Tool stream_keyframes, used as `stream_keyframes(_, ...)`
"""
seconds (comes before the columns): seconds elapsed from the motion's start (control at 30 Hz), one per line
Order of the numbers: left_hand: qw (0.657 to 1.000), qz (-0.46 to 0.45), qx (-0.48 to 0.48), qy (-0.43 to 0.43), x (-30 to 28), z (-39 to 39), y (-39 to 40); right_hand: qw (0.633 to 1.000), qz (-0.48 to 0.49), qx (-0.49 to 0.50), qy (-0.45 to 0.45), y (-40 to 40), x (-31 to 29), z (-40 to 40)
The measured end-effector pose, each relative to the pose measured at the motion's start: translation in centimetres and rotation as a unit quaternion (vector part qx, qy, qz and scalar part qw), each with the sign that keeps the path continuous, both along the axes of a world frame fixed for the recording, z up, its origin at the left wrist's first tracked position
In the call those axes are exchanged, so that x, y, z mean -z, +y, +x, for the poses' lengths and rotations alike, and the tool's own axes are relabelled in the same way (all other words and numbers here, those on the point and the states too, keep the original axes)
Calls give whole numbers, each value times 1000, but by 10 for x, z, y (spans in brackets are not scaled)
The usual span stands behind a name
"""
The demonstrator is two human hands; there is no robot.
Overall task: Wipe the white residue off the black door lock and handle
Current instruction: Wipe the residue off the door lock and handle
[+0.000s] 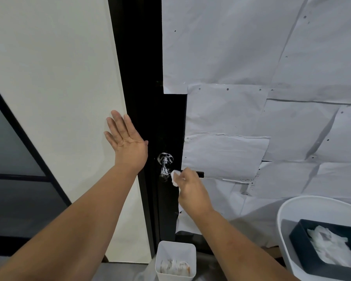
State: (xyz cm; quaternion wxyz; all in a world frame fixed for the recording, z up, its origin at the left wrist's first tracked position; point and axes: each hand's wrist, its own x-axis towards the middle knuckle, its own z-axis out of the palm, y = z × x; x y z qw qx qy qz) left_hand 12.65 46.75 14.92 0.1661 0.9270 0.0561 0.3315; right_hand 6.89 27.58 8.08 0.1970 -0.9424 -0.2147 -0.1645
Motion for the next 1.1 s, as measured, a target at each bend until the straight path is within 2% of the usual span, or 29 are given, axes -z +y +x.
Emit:
stream_keyframes(0.07,1000,-2,-4,-1,-1,0,0,999,5,-31,12,2,6,-2)
stream_keyframes(0.17,1000,0,-6,1,-1,0,-1,994,108,21,19,2,5,1)
stream_keyframes(0.3,1000,9,-1,2,0,-1,0,961,230,22,149,-1,-18,11)
stream_keyframes(0.37,1000,15,-1,0,-1,0,0,946,294,23,137,-4,-30,14)
stream_keyframes(0.4,1000,19,-2,-4,-2,0,0,949,294,30,109,-6,-34,16)
stream_keyframes(0.47,1000,25,-6,-17,-1,-3,1,962,262,44,56,-11,-34,18)
stream_keyframes(0.53,999,32,-15,-41,-1,-7,4,975,208,58,44,-15,-31,19)
stream_keyframes(0.6,997,40,-24,-61,1,-11,7,988,115,94,37,-17,-26,17)
stream_keyframes(0.67,996,50,-25,-62,4,-13,8,990,19,139,-7,-18,-25,13)
stream_keyframes(0.73,997,56,-19,-52,7,-15,8,989,-28,141,-32,-17,-29,10)
stream_keyframes(0.9,997,64,4,-31,17,-13,10,994,-54,82,43,-15,-33,7)
stream_keyframes(1.1,998,54,29,-26,24,-2,13,995,-45,85,33,-7,-27,14)
